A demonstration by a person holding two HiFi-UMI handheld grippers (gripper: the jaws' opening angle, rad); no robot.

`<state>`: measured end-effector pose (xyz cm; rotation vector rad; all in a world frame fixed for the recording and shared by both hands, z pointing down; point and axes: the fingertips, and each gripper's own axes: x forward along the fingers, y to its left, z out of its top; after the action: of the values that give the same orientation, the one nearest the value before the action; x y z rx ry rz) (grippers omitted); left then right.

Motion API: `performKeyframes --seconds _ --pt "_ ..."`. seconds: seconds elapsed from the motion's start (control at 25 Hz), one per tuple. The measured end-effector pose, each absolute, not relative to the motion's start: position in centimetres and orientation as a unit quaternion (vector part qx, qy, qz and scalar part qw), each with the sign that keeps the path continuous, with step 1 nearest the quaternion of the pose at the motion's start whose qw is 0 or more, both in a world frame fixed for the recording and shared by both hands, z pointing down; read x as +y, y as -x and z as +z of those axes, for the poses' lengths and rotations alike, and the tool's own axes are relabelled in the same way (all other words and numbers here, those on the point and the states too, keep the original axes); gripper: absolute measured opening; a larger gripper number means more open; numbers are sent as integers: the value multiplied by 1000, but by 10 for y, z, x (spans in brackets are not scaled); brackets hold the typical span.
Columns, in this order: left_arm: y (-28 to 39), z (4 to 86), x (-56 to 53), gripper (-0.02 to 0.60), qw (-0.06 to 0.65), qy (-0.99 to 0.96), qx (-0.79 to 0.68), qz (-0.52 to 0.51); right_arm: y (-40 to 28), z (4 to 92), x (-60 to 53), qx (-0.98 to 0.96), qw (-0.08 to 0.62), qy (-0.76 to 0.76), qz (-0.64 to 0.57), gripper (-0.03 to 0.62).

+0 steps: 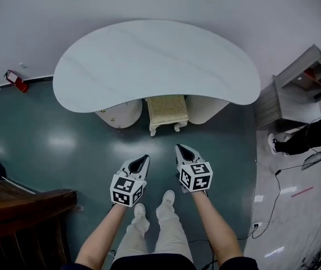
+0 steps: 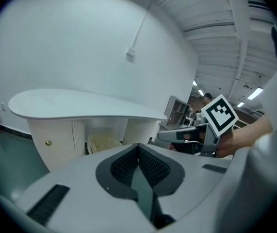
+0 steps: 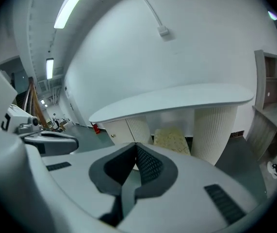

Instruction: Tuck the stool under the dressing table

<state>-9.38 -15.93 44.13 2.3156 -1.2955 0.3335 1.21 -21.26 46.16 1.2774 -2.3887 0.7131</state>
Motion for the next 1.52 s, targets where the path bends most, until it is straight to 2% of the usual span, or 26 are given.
performKeyframes --seconds 0.36,1.0,1.52 --pt "106 340 -132 15 182 -858 -472 92 -6 362 -164 -862 158 -436 205 15" --pt "113 227 -64 15 103 -897 -424 72 45 222 -87 -889 96 -434 108 15" --pt "132 192 -26 15 55 -905 -420 40 70 190 -40 -892 70 -440 69 15"
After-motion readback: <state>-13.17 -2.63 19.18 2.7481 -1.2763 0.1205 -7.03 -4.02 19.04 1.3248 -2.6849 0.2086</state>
